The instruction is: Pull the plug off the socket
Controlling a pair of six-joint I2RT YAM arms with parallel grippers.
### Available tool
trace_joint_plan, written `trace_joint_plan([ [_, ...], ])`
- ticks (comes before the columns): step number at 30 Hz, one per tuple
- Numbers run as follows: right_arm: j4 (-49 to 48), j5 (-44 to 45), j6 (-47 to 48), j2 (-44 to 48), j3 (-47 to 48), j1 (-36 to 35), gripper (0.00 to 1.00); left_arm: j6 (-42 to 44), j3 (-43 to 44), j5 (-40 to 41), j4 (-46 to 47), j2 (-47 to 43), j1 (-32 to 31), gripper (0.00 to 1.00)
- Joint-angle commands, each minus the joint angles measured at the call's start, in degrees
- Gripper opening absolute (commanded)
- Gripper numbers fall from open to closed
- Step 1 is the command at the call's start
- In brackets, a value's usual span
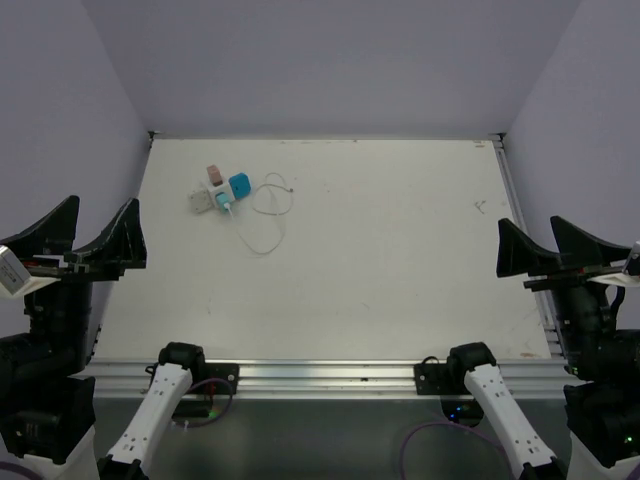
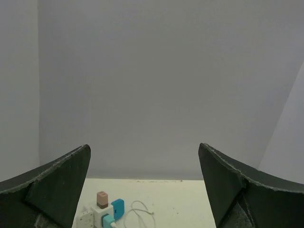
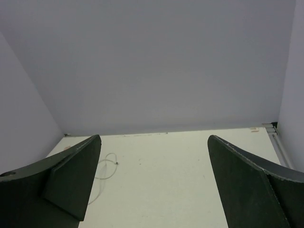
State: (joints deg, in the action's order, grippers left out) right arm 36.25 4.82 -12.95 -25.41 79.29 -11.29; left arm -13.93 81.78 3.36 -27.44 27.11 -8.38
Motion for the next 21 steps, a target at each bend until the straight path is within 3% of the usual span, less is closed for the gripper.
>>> trace_joint_plan([
  [1,-1.71,-1.57,-0.32,-1.84,1.31,-0.05,0.99,-0.13,1.02,-0.54,1.43,0.22,-0.32,1.0],
  [11,-0.57,-1.13,-1.11,0.53,-2.56,-0.05,0.99,-1.01,-1.88,-1.86,1.95,0.22,-0.41,1.0],
  [21,-0.48,-4.55,-1.46,-3.86,-3.78,-0.05,0.99,-1.71,-5.21,-4.67,0.46,6.27,-0.5,1.0],
])
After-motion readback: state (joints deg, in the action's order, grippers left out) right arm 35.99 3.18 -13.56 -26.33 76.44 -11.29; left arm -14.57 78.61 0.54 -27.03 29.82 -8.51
